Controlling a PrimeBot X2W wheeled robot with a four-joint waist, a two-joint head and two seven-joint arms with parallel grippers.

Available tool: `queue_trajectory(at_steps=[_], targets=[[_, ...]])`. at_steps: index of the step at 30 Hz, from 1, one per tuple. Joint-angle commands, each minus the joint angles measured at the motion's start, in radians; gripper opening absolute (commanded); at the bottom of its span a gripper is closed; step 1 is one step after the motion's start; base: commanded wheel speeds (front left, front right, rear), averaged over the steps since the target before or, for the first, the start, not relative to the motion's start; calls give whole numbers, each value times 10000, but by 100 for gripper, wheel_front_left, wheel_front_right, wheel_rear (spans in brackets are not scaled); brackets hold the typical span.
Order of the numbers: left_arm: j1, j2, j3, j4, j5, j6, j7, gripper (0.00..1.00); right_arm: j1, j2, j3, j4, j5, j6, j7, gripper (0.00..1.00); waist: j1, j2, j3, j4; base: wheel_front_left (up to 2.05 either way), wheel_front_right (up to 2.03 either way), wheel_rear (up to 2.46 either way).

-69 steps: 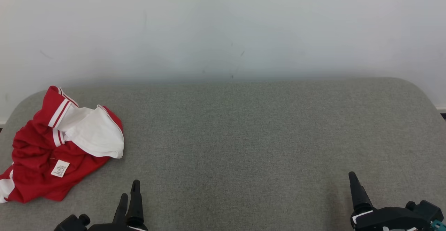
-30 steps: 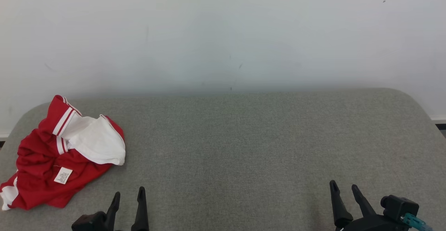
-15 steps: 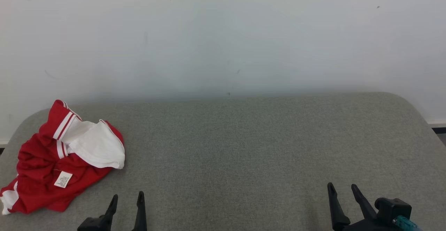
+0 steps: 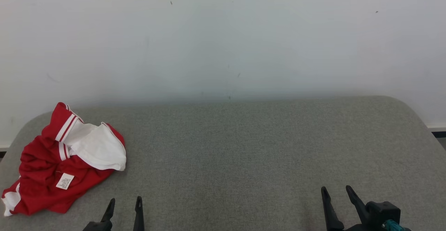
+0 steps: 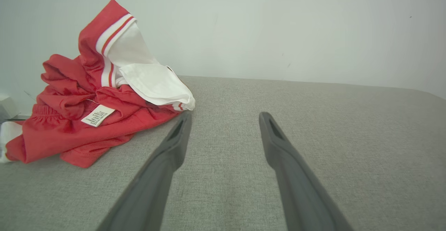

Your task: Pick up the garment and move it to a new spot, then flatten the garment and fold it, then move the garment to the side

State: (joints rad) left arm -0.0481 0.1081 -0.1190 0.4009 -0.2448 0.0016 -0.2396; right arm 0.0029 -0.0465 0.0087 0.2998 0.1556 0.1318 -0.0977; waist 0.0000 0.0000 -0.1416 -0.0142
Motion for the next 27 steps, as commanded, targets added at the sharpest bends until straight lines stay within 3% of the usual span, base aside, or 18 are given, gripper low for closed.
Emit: queue_trajectory(at_steps=[1, 15, 27], targets=[[65, 5, 31, -8, 135, 60, -95, 100, 76, -54, 40, -55, -197, -18, -75, 100, 0, 0, -6, 0, 0, 0, 0], [225, -11, 181, -173, 1083, 99, -266, 100, 190, -55, 274, -26, -1148, -21, -393, 100, 0, 0, -171, 2, 0, 0, 0], [227, -26, 288, -111, 1115, -10, -271, 100, 225, -53, 328, 51, -1129, -21, -442, 100, 0, 0, -206, 17, 0, 0, 0]])
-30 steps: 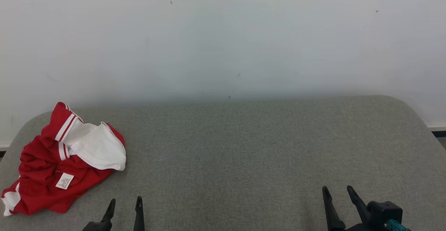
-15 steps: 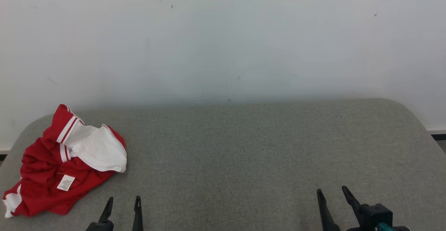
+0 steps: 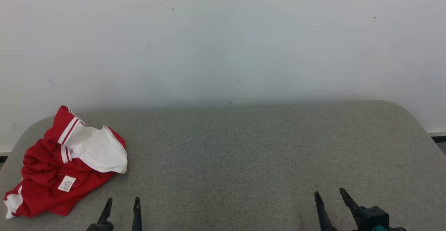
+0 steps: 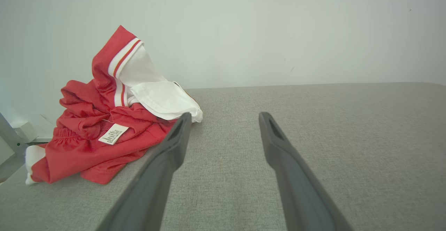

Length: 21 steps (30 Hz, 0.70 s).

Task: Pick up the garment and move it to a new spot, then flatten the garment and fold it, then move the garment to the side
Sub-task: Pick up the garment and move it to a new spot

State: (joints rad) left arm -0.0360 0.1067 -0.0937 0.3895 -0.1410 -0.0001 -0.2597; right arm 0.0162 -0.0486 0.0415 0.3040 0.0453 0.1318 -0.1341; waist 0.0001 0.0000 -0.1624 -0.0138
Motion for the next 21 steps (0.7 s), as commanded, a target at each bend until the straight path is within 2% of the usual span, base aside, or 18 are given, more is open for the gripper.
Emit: queue_trajectory(at_steps=[1, 5, 11, 12, 21], targets=[[110, -11, 49, 6, 80, 5, -70, 100, 102, -30, -16, 6, -24, -21, -75, 100, -1, 0, 6, 33, 0, 0, 0], [82, -18, 56, -9, 128, 56, -68, 100, 152, -27, -102, -19, 52, -21, -87, 100, -1, 0, 31, 333, 0, 0, 0], [41, 84, 66, 18, 145, 34, -59, 100, 213, -24, -39, -14, 283, -21, -186, 100, -1, 0, 74, 1330, 0, 0, 0], [41, 84, 66, 18, 145, 34, -59, 100, 213, -24, -39, -14, 283, -21, -186, 100, -1, 0, 74, 1330, 0, 0, 0], [28, 425, 176, 14, 147, 1, -59, 100, 201, -21, 102, 248, 711, -21, -551, 100, -1, 0, 163, 3202, 0, 0, 0]])
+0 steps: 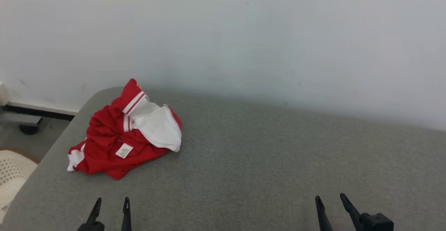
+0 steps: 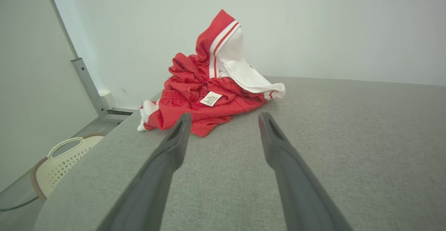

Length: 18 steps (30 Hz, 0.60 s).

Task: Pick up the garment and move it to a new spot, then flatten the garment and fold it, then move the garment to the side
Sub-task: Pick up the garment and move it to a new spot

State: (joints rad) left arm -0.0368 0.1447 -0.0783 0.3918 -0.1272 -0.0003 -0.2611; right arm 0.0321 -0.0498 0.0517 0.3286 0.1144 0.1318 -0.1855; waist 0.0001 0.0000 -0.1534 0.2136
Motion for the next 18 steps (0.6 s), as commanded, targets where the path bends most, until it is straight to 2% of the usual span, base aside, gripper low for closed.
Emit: queue_trajectory(at_steps=[1, 7, 18], targets=[[17, 75, 24, -21, 10, 2, -46, 100, 32, -10, 22, 34, 70, -21, -85, 100, -1, 0, 89, 1138, 0, 0, 0], [-109, 241, 117, -166, -72, 89, -46, 100, -244, -8, 206, 205, 257, -21, -272, 100, -1, 0, 327, 2157, 0, 0, 0], [298, 225, 735, -1064, -328, 459, -46, 100, -1421, -14, 1084, 706, 275, -21, -380, 100, -1, 0, 1150, 2819, 0, 0, 0]])
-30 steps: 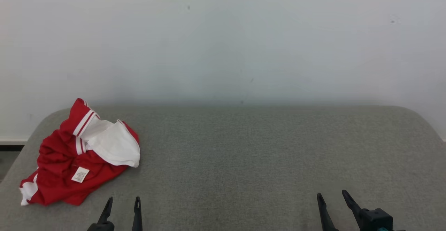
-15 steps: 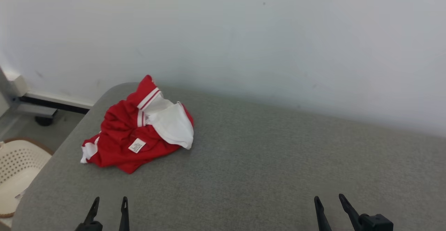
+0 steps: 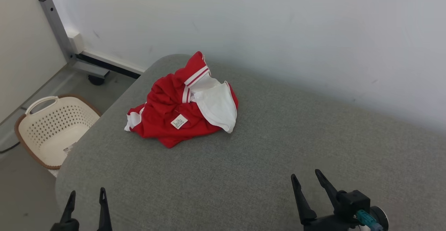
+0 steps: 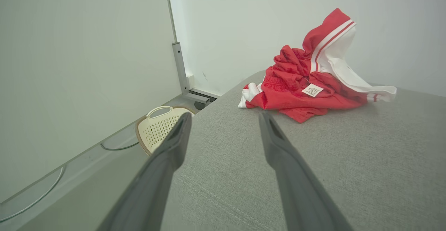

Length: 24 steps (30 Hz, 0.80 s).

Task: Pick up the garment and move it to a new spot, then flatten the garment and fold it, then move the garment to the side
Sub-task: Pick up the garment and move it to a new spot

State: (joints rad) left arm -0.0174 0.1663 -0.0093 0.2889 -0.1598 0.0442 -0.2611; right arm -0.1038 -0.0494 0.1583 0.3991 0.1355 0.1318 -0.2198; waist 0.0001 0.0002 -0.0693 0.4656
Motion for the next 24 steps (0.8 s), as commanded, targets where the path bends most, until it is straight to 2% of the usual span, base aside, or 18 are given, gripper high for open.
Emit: queue_trajectory(at_steps=[1, 5, 10, 20, 24], targets=[[150, 15, 82, -89, -19, 25, -46, 100, -135, -20, 73, 64, 84, -21, -59, 100, -1, -2, 333, 314, 0, 0, 0], [282, -26, 131, -264, -7, 70, -46, 100, -316, -17, 198, 268, 115, -21, -124, 100, -1, -2, 383, 338, 0, 0, 0], [-191, -12, -113, -46, 12, -149, -14, 100, -330, -18, 180, 392, 96, -21, -237, 100, -1, -2, 335, 287, 0, 0, 0], [-2793, 70, -1510, 1891, 361, -1236, 1628, 100, 441, -17, 175, 77, 151, -21, -340, 100, -1, -2, 45, 47, 0, 0, 0], [-4166, 22, -1763, 3090, 77, -1505, 2253, 100, 543, -20, 399, -382, 12, -21, -103, 100, -1, -2, 304, -690, 0, 0, 0]])
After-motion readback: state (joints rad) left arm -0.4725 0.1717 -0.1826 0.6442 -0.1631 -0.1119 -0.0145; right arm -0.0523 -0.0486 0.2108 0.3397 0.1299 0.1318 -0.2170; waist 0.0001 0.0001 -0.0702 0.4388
